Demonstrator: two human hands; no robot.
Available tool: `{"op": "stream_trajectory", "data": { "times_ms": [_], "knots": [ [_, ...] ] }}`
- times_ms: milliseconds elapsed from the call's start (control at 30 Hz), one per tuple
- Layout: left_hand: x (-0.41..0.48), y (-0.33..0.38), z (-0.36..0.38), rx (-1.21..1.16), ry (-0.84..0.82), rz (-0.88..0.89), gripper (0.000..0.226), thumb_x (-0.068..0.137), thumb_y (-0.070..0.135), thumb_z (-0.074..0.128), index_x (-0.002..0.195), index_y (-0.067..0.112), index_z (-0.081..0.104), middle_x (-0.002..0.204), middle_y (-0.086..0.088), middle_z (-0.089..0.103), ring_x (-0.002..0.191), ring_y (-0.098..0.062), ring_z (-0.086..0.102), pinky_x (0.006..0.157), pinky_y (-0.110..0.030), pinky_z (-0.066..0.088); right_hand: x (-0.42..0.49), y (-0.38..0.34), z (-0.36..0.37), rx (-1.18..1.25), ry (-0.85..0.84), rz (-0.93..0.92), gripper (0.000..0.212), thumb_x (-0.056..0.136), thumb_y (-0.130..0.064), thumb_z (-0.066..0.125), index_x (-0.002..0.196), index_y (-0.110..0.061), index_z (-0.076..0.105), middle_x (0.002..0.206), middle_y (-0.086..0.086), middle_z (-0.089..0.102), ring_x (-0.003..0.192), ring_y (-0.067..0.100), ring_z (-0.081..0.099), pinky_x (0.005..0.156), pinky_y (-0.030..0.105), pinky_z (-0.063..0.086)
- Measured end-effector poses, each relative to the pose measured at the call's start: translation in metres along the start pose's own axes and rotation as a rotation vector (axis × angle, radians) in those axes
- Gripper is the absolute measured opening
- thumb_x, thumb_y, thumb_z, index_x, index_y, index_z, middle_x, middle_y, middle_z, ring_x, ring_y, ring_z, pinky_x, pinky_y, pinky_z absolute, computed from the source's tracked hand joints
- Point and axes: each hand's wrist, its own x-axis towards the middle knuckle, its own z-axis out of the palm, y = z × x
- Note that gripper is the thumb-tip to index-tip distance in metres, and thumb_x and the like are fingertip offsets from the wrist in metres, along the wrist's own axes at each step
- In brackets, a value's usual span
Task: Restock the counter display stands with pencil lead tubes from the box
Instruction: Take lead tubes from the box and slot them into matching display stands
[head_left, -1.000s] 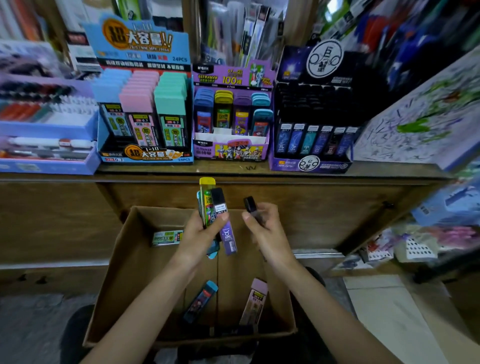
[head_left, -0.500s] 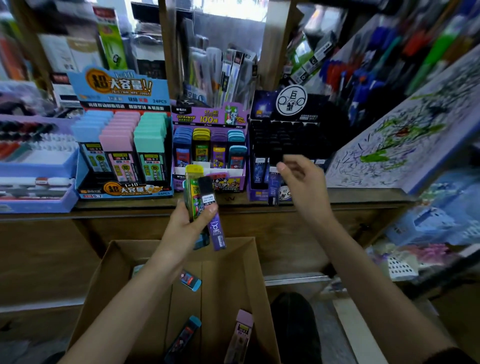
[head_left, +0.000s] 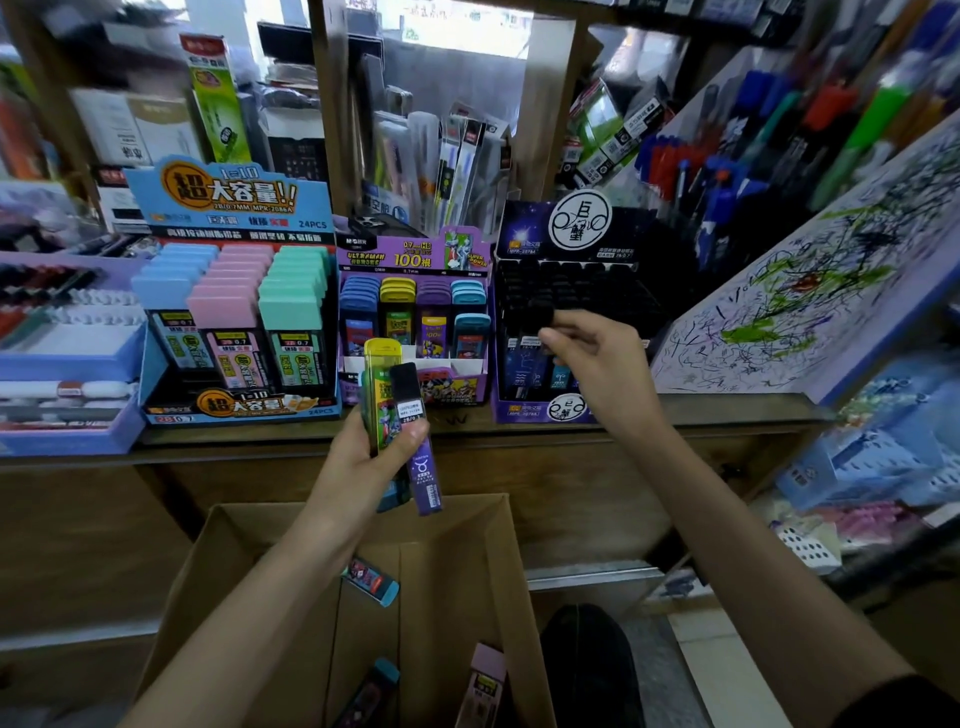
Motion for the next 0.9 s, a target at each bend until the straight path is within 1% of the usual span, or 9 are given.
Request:
{"op": "stream_trajectory", "data": {
  "times_ms": [200, 367, 500, 567, 667, 733, 800, 833, 900],
  "knots": [
    [-0.001, 0.001, -0.002, 0.002, 0.004, -0.011, 0.057, 0.068, 0.045, 0.062, 0.121, 0.028, 0.050, 0.109, 0.005, 0.064, 0.102, -0.005, 0.059, 0.082, -0.020, 0.042, 0.007, 0.000, 0.000, -0.014, 0.004, 0.006, 0.033, 0.091, -0.013, 0.058, 0.122, -0.004, 0.060, 0.109, 0.007, 0.067, 0.100, 0.014, 0.063, 0.094, 0.029, 0.050],
    [0.001, 0.000, -0.004, 0.002, 0.002, -0.008, 0.056, 0.064, 0.050, 0.064, 0.115, 0.031, 0.053, 0.103, 0.008, 0.067, 0.098, -0.004, 0.062, 0.084, -0.023, 0.044, 0.003, 0.004, 0.003, -0.014, -0.037, -0.005, 0.029, 0.090, -0.012, 0.059, 0.118, -0.006, 0.062, 0.095, -0.004, 0.066, 0.087, 0.000, 0.063, 0.084, 0.018, 0.052],
    [0.001, -0.001, -0.004, -0.011, -0.011, 0.011, 0.053, 0.065, 0.049, 0.065, 0.114, 0.032, 0.054, 0.098, 0.011, 0.070, 0.095, -0.002, 0.064, 0.082, -0.022, 0.044, -0.003, 0.014, 0.013, -0.016, 0.020, 0.052, 0.033, 0.091, -0.014, 0.059, 0.122, -0.003, 0.059, 0.100, 0.001, 0.065, 0.089, 0.008, 0.064, 0.081, 0.022, 0.055],
    [0.000, -0.002, -0.003, -0.006, -0.015, 0.014, 0.053, 0.067, 0.048, 0.065, 0.115, 0.030, 0.055, 0.099, 0.009, 0.069, 0.094, -0.003, 0.064, 0.082, -0.023, 0.044, -0.003, 0.014, 0.017, -0.040, 0.047, 0.060, 0.033, 0.091, -0.015, 0.059, 0.121, -0.003, 0.060, 0.097, -0.001, 0.065, 0.087, 0.007, 0.064, 0.082, 0.025, 0.055],
    [-0.001, -0.001, 0.000, -0.006, -0.016, 0.016, 0.051, 0.068, 0.047, 0.064, 0.115, 0.030, 0.054, 0.100, 0.007, 0.069, 0.095, -0.003, 0.064, 0.082, -0.023, 0.044, -0.001, 0.010, 0.017, -0.174, 0.062, 0.039, 0.026, 0.091, -0.019, 0.059, 0.112, -0.005, 0.066, 0.087, -0.001, 0.066, 0.081, 0.010, 0.064, 0.080, 0.027, 0.055],
    [-0.001, 0.000, 0.001, -0.006, -0.015, 0.016, 0.055, 0.066, 0.050, 0.064, 0.116, 0.029, 0.054, 0.102, 0.007, 0.068, 0.096, -0.003, 0.064, 0.083, -0.023, 0.045, -0.002, 0.005, 0.016, -0.324, 0.062, 0.025, 0.024, 0.092, -0.024, 0.058, 0.104, -0.006, 0.069, 0.078, 0.001, 0.067, 0.073, 0.013, 0.065, 0.068, 0.024, 0.054],
    [-0.003, 0.001, 0.002, -0.010, -0.020, 0.022, 0.059, 0.063, 0.053, 0.065, 0.116, 0.028, 0.055, 0.101, 0.007, 0.068, 0.094, -0.002, 0.064, 0.083, -0.024, 0.045, -0.009, 0.000, 0.015, -0.447, 0.098, 0.000, 0.024, 0.093, -0.028, 0.057, 0.095, -0.009, 0.071, 0.069, -0.002, 0.064, 0.064, 0.012, 0.062, 0.057, 0.020, 0.047],
    [-0.003, 0.002, 0.002, -0.012, -0.025, 0.025, 0.060, 0.062, 0.054, 0.065, 0.115, 0.029, 0.055, 0.101, 0.006, 0.068, 0.094, -0.002, 0.064, 0.082, -0.024, 0.045, -0.014, -0.003, 0.014, -0.445, 0.106, -0.014, 0.023, 0.093, -0.028, 0.056, 0.092, -0.011, 0.070, 0.067, -0.004, 0.063, 0.063, 0.011, 0.061, 0.055, 0.019, 0.045],
    [-0.005, 0.002, 0.003, -0.007, -0.046, 0.032, 0.053, 0.063, 0.053, 0.065, 0.111, 0.032, 0.057, 0.103, 0.003, 0.068, 0.095, -0.005, 0.064, 0.083, -0.026, 0.046, -0.026, -0.013, 0.017, -0.240, 0.017, 0.009, 0.016, 0.092, -0.028, 0.057, 0.087, -0.018, 0.068, 0.070, -0.008, 0.064, 0.065, 0.005, 0.063, 0.059, 0.018, 0.049]
  ]
}}
